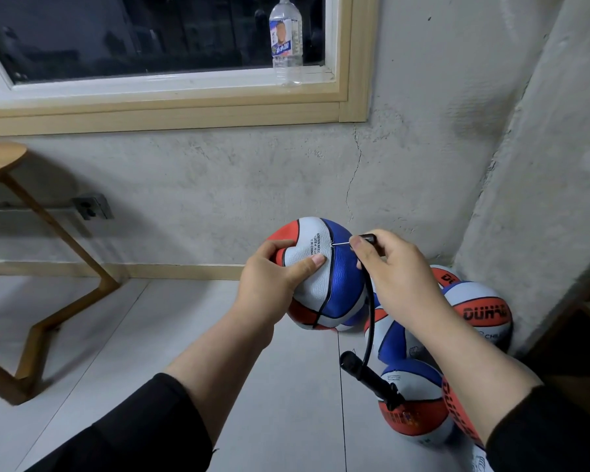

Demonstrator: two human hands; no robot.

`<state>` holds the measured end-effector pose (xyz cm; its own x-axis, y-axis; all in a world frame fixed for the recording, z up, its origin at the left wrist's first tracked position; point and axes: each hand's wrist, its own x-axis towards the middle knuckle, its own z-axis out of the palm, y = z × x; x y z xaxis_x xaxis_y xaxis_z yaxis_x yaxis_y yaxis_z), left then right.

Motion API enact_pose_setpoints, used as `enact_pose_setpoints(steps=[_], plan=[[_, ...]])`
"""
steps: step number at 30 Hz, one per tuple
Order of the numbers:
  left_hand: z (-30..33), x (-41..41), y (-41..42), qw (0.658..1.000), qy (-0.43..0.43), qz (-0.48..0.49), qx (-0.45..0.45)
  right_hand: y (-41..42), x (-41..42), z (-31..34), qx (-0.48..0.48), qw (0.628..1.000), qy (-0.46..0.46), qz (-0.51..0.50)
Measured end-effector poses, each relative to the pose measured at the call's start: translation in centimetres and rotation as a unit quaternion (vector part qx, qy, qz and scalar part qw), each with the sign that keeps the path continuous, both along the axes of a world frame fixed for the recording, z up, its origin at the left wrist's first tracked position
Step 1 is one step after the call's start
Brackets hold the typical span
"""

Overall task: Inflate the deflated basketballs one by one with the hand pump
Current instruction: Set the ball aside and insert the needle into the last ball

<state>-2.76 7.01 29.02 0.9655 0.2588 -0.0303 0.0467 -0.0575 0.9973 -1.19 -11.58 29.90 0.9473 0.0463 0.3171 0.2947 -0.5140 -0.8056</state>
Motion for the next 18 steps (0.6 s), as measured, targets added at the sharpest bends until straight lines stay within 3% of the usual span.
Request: enact_pose_setpoints(steps=[11, 18], plan=[[1.0, -0.5, -0.5, 0.970, -0.052, 0.037, 0.235, -0.3, -0.2, 0.3, -0.041, 0.999, -0.008, 0.022], [0.4, -1.1, -2.2, 0.967, -0.058, 0.070, 0.239, -0.3, -0.2, 0.4, -0.060, 0.998, -0.011, 0.028]])
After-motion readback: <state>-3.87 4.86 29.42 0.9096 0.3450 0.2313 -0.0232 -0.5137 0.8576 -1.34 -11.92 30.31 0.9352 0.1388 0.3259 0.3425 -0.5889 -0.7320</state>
